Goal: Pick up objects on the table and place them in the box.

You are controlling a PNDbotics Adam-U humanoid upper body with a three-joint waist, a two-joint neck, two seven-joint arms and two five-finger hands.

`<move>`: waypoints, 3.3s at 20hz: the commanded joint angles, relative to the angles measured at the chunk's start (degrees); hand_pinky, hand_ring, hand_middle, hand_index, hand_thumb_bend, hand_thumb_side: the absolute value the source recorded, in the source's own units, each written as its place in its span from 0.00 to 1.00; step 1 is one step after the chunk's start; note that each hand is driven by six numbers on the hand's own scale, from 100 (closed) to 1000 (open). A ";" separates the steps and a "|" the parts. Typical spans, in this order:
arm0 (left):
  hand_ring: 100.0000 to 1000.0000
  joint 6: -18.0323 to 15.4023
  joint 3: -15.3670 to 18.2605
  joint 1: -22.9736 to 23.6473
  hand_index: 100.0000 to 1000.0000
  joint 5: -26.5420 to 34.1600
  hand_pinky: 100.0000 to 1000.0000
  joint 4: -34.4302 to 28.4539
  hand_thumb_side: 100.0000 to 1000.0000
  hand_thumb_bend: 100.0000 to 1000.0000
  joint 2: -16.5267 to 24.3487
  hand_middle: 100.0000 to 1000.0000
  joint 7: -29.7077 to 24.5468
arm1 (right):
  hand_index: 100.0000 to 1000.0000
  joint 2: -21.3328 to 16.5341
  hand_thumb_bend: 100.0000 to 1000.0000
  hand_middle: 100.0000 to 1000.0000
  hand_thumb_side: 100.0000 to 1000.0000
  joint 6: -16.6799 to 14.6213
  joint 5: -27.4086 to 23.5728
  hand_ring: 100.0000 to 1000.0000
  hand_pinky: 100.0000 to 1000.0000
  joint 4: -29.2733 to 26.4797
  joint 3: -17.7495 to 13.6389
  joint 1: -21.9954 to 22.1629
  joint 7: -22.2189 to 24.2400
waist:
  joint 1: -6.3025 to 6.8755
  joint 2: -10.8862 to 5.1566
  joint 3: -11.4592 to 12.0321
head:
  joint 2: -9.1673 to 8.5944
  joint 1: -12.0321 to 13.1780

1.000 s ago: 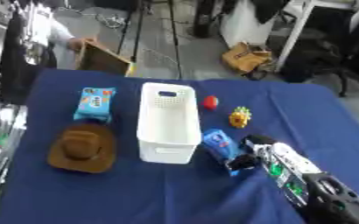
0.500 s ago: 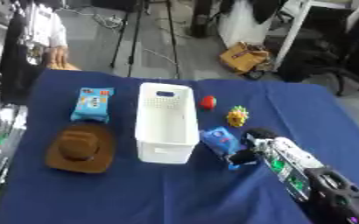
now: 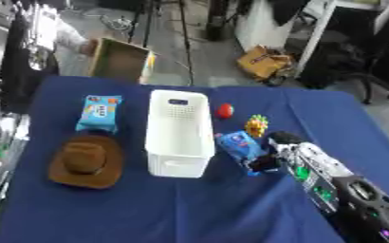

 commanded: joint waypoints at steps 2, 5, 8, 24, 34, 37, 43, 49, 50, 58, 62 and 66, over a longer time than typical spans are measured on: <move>1.00 0.05 -0.03 -1.21 1.00 -0.28 1.00 -0.83 0.97 0.00 0.37 0.91 -0.30 | 0.32 -2.36 0.10 0.32 0.57 0.21 0.63 0.88 0.84 -2.37 -0.20 -1.76 -0.14 | 0.16 -1.33 -0.19 | -0.45 0.11; 1.00 0.10 -0.07 -1.22 1.00 -0.30 1.00 -0.83 0.97 0.00 0.38 0.91 -0.45 | 0.30 -3.06 0.09 0.31 0.57 0.39 0.69 0.88 0.84 -3.69 -0.11 -2.34 0.09 | 0.13 -1.42 -0.23 | -0.47 0.29; 1.00 0.13 -0.06 -1.25 1.00 -0.36 1.00 -0.83 0.97 0.00 0.39 0.91 -0.49 | 0.30 -3.78 0.09 0.31 0.57 0.66 0.64 0.88 0.84 -5.16 -0.02 -2.89 0.51 | 0.06 -1.53 -0.24 | -0.61 0.63; 1.00 0.02 -0.48 -1.74 1.00 -0.35 1.00 -0.83 0.97 0.00 -0.19 0.91 -0.75 | 0.27 -4.21 0.09 0.29 0.61 1.79 3.39 0.87 0.83 -7.10 -0.23 -8.26 2.00 | 0.13 -1.63 1.42 | -2.82 2.31; 1.00 0.02 -0.62 -1.89 1.00 -0.20 1.00 -0.83 0.97 0.00 -0.63 0.91 -0.97 | 0.26 0.19 0.08 0.28 0.62 3.35 7.02 0.86 0.83 -2.82 -1.00 -11.62 0.69 | 0.42 -1.47 2.34 | -3.60 1.29; 1.00 0.01 -0.65 -1.88 1.00 -0.17 1.00 -0.83 0.97 0.00 -0.73 0.91 -1.00 | 0.26 1.18 0.08 0.27 0.63 3.16 7.98 0.86 0.83 -1.41 -1.45 -12.18 -0.01 | 0.51 -1.48 2.49 | -3.76 1.13; 1.00 -0.02 -0.74 -1.81 1.00 0.07 1.00 -0.83 0.97 0.00 -1.07 0.91 -1.16 | 0.25 4.08 0.08 0.27 0.62 3.04 10.18 0.86 0.83 3.34 -3.09 -12.85 -2.42 | 0.97 -1.39 3.50 | -3.95 -0.02; 1.00 -0.17 -1.05 -1.92 1.00 0.40 1.00 -0.83 0.97 0.00 -1.56 0.91 -1.63 | 0.25 6.76 0.07 0.27 0.63 2.44 11.93 0.86 0.83 7.70 -4.23 -14.01 -4.01 | 0.95 -1.32 4.64 | -3.73 -1.61; 1.00 -0.18 -1.07 -1.95 1.00 0.45 1.00 -0.83 0.97 0.00 -1.61 0.91 -1.69 | 0.25 7.03 0.07 0.27 0.63 2.28 12.11 0.86 0.83 8.27 -4.42 -14.12 -4.16 | 0.92 -1.31 4.78 | -3.66 -1.78; 1.00 -0.30 -1.33 -2.26 1.00 0.82 1.00 -0.83 0.97 0.00 -2.07 0.91 -2.11 | 0.25 8.96 0.07 0.27 0.63 1.76 13.07 0.86 0.83 11.69 -5.61 -14.41 -5.53 | 0.72 -1.23 6.26 | -3.58 -3.38; 1.00 -0.47 -1.54 -2.52 1.00 1.09 1.00 -0.83 0.97 0.00 -2.50 0.91 -2.36 | 0.28 9.70 0.09 0.27 0.65 1.82 13.95 0.86 0.83 13.77 -6.41 -14.81 -6.59 | 0.71 -1.01 7.28 | -3.65 -4.25; 1.00 -0.63 -1.65 -2.94 1.00 1.30 1.00 -0.83 0.97 0.00 -2.82 0.91 -2.52 | 0.33 10.39 0.13 0.29 0.66 1.76 14.21 0.86 0.83 16.01 -7.75 -14.87 -7.83 | 0.87 -0.76 8.42 | -3.66 -5.06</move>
